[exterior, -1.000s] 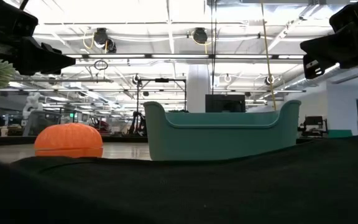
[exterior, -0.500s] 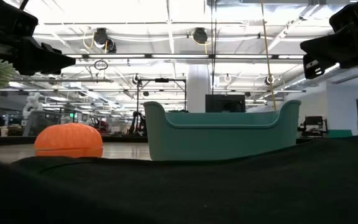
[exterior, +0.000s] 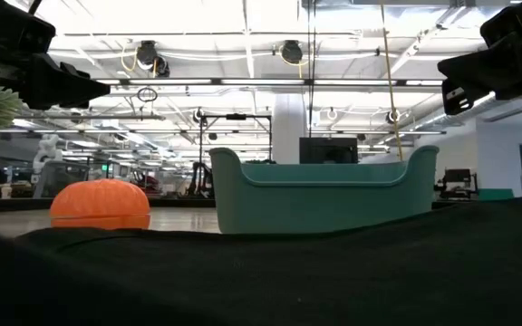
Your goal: Pick and placing Produce into tupperware
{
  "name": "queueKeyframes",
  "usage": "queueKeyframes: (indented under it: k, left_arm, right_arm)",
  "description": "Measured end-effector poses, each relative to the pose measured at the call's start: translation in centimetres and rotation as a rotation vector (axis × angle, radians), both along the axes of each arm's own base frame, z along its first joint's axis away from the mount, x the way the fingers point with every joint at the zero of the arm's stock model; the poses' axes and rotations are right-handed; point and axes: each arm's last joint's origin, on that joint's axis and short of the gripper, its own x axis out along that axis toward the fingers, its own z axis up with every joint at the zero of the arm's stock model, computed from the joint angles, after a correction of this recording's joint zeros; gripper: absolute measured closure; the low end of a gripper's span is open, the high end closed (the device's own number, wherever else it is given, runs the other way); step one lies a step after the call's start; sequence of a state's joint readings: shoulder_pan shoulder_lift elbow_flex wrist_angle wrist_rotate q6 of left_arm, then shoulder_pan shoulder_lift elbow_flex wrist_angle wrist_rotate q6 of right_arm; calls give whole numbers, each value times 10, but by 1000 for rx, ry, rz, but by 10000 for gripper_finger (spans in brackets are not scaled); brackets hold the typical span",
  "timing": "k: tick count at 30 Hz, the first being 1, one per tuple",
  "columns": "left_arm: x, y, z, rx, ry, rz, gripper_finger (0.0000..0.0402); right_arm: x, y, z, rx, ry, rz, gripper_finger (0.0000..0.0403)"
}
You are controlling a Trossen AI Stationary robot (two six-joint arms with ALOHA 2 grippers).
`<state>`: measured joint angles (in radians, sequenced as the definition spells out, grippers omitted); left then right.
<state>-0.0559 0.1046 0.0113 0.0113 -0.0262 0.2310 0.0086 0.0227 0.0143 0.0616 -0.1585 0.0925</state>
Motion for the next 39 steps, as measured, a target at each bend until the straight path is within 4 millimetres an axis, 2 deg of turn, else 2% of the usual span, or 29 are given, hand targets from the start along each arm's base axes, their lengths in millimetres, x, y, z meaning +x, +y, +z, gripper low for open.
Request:
queueKeyframes:
  k: [13,21,27,39]
  left_arm:
    - [0,0,0,-1,-4,0,371]
    - [0,0,2,-103,-20,8,371]
    - [0,0,7,-170,-68,9,371]
    - [0,0,18,-165,-183,0,371]
  right_arm:
    - [0,0,6,-8,-60,-1,403]
    - [0,0,7,-24,-76,-2,403]
    - [-1,0,9,-24,-98,-2,403]
    - [-1,0,9,-26,-97,-2,403]
